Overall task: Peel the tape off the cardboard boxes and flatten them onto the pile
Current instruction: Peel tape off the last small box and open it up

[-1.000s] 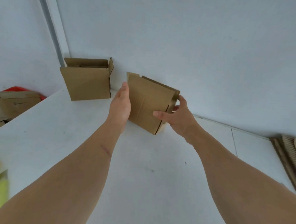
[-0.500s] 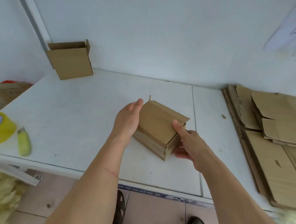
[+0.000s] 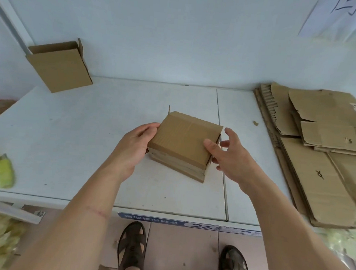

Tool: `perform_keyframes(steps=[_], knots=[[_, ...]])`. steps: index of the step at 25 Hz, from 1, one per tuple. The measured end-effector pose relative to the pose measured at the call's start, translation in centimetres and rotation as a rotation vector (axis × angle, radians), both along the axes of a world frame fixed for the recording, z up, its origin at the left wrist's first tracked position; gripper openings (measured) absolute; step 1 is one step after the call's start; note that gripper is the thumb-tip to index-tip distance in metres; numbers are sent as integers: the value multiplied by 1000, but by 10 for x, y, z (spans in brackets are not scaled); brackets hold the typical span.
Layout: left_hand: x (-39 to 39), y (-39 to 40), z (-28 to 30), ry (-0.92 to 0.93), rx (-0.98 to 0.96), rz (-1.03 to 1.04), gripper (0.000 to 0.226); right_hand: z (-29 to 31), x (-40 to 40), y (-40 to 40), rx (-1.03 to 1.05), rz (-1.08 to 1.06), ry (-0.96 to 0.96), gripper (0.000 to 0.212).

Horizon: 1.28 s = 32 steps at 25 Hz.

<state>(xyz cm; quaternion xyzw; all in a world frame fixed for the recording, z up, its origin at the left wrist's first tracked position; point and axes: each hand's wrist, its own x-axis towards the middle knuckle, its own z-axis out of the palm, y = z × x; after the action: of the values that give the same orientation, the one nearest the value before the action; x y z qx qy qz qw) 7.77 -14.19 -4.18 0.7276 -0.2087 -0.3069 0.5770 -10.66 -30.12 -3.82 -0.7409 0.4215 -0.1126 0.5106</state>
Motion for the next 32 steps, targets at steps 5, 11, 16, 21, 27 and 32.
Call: perform_keyframes(steps=[5,11,16,21,27,32], knots=[[0,8,8,73,6,-123,33,2,6,-1,127,1,-8,69],[1,18,14,-32,65,-220,36,6,10,-14,278,-297,-112,42],[-11,9,23,-98,-85,-251,28,7,6,-23,345,-303,-117,35],[-16,-3,21,-439,-63,-251,16,10,9,-22,314,-301,-117,25],[-6,-4,13,-696,-42,-392,56,14,13,-24,285,-299,-117,20],[-10,-5,17,-491,37,-268,35,20,12,-28,243,-332,-291,37]])
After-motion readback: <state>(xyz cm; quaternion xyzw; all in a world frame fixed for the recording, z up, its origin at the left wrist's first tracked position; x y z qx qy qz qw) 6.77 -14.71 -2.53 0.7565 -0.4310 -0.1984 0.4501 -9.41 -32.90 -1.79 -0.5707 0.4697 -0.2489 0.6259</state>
